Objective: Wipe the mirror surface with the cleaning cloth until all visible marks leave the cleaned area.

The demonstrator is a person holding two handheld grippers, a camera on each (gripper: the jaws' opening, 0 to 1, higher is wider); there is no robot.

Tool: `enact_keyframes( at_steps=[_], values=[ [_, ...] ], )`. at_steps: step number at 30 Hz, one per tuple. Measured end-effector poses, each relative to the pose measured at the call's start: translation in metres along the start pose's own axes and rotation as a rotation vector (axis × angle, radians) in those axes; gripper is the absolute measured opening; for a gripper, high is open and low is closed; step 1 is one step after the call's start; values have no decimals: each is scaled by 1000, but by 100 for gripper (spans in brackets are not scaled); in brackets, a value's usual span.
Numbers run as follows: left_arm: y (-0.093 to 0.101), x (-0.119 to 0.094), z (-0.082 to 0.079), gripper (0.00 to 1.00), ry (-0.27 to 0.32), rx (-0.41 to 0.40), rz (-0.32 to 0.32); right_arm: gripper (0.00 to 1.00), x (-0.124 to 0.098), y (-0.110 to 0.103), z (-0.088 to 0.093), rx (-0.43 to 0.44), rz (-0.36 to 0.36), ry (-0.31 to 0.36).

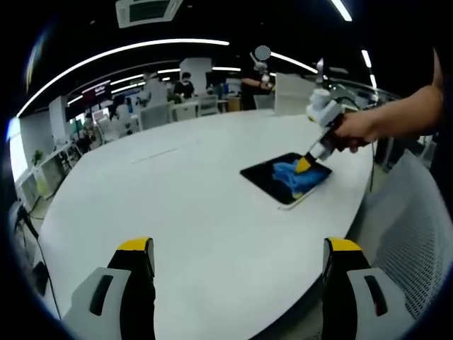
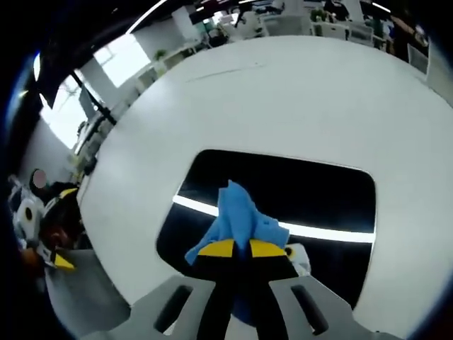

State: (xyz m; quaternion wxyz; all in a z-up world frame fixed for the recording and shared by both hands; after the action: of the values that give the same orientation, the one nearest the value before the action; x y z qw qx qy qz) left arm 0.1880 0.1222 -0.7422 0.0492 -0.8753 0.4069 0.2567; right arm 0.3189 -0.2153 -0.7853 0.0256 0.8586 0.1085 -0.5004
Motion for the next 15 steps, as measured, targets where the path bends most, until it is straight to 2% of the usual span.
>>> enact_keyframes(
  at_steps=[15],
  values=[
    [0,0,0,99,5,-1,-6,1,14,7,-26,0,9,1]
  ],
)
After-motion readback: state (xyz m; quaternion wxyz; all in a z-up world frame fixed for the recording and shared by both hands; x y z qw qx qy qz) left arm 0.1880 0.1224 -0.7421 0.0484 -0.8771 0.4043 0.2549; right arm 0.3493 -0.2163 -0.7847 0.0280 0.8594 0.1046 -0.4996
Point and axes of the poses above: the point that each gripper's makers call its tool centre point, and the gripper's own axes: x roughly forward along the fingers, y roughly to its right, z roughly out of its underside, the point moved 10 cm from there along -x, roughly backward along the fingers, and after that the axes turned 14 degrees about z, right-handed, at the moved point
